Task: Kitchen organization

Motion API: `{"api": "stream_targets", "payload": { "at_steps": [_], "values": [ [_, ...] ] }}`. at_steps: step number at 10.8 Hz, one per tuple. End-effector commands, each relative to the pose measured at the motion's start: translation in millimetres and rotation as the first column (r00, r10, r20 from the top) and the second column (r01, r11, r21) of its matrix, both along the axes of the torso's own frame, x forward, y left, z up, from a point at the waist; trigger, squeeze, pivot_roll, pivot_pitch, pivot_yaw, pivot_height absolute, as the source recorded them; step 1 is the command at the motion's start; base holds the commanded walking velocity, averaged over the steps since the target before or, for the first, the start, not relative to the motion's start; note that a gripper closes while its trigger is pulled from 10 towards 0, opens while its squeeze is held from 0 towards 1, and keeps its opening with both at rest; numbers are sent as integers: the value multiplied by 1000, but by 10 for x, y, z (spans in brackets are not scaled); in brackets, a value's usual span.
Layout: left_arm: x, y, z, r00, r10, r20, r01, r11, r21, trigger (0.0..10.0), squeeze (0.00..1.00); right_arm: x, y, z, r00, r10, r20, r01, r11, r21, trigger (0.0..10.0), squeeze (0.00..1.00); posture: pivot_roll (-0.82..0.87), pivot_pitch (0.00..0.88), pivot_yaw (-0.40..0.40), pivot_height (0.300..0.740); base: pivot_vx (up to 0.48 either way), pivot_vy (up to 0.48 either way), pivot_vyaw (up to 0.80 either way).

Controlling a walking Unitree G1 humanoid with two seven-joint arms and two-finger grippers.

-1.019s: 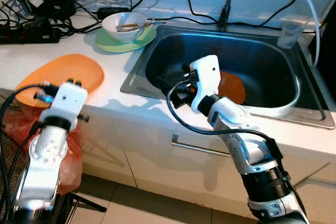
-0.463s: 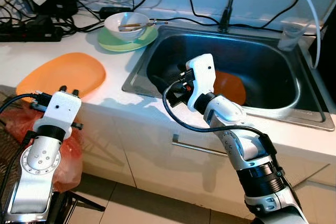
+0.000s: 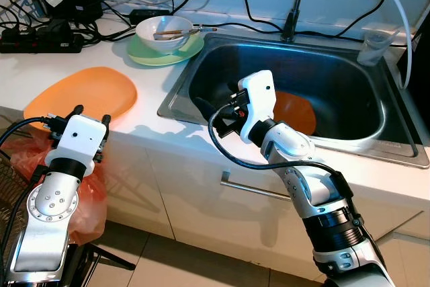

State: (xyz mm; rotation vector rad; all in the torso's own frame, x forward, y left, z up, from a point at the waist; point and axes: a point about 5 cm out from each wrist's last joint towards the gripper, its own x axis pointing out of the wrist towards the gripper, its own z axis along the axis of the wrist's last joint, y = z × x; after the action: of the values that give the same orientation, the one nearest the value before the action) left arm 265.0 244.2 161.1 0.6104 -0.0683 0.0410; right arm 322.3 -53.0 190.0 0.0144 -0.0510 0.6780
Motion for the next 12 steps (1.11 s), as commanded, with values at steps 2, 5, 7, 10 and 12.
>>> {"api": "stream_targets", "payload": {
  "at_steps": [2, 5, 7, 10, 12],
  "values": [
    [10, -30, 77, 999, -25, 28, 25, 1000, 16, 10000, 1000, 24, 0, 69, 1000, -1, 30, 1, 1000, -3, 10000, 435, 230, 0, 33, 740, 0, 0, 0],
    [10, -30, 77, 999, -25, 28, 25, 1000, 16, 10000, 1000, 24, 0, 69, 1000, -1, 30, 1, 1000, -3, 10000, 435, 230, 0, 33, 740, 0, 0, 0],
    [10, -30, 77, 999, -25, 28, 25, 1000, 16, 10000, 1000, 24, 0, 69, 1000, -1, 30, 1, 1000, -3, 10000, 435, 230, 0, 33, 740, 0, 0, 0],
    [-228, -132, -54, 960, -273, -55, 276, 960, 49, 10000, 1000, 30, 40, 8, 1000, -6, 23, 6, 1000, -1, 10000, 439, 240, 0, 54, 740, 0, 0, 0],
    [-187, -179, -21, 960, -277, -39, 278, 960, 41, 10000, 1000, 28, 14, 4, 1000, -12, 23, 12, 1000, -5, 10000, 439, 233, 0, 54, 740, 0, 0, 0]
  ]
}}
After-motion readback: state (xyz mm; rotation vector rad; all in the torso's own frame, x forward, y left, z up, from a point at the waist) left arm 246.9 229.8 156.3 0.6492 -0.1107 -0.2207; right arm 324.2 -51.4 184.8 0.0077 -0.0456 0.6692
